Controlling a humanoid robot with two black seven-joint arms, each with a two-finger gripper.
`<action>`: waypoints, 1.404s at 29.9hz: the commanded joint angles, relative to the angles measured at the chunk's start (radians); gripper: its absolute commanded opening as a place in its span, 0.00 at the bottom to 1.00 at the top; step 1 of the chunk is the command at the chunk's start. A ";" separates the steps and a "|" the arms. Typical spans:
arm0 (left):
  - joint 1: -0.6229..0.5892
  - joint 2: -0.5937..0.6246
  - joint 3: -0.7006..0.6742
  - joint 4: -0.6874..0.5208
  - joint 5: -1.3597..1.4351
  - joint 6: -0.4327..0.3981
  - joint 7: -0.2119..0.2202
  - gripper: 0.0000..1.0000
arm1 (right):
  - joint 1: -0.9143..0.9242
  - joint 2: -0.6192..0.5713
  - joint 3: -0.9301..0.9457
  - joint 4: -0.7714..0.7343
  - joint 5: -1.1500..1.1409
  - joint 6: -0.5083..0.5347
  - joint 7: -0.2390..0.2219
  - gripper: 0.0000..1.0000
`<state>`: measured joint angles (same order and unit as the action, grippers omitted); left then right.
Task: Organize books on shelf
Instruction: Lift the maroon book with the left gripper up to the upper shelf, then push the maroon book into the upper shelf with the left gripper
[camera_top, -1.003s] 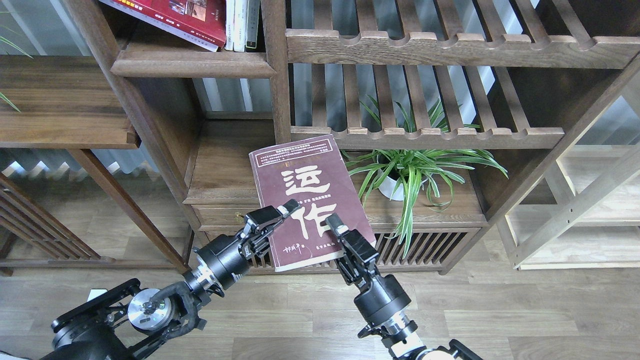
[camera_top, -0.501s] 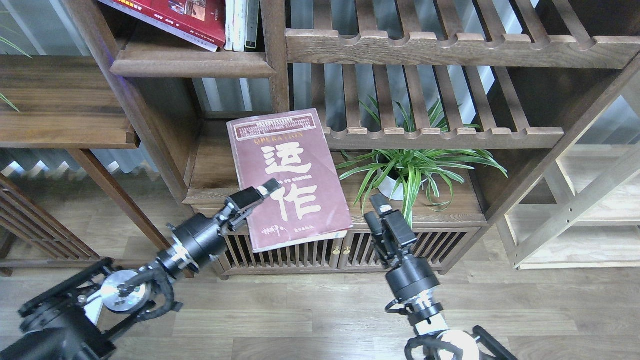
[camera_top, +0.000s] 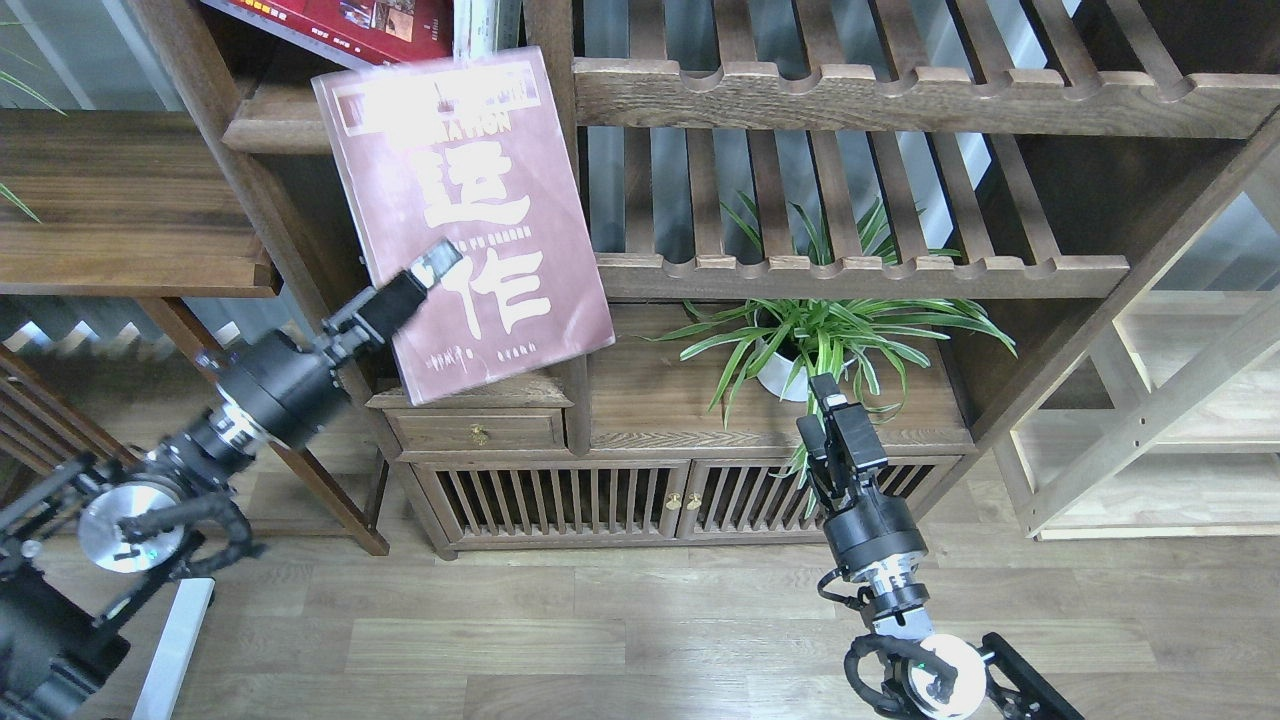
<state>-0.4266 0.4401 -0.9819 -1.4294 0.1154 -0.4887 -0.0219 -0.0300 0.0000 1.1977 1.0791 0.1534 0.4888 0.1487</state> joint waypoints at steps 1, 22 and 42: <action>0.000 -0.004 -0.116 -0.011 0.108 0.000 0.000 0.02 | 0.015 0.000 -0.015 -0.004 -0.001 0.000 -0.004 0.89; -0.014 -0.086 -0.428 -0.109 0.322 0.000 -0.019 0.01 | 0.021 0.000 -0.124 -0.004 -0.006 0.000 -0.008 0.89; -0.150 -0.139 -0.419 -0.076 0.490 0.386 -0.182 0.00 | 0.039 0.000 -0.141 -0.002 -0.006 0.000 -0.009 0.89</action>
<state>-0.5596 0.3148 -1.4239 -1.5159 0.5903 -0.1703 -0.1804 0.0073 0.0000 1.0557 1.0754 0.1472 0.4886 0.1394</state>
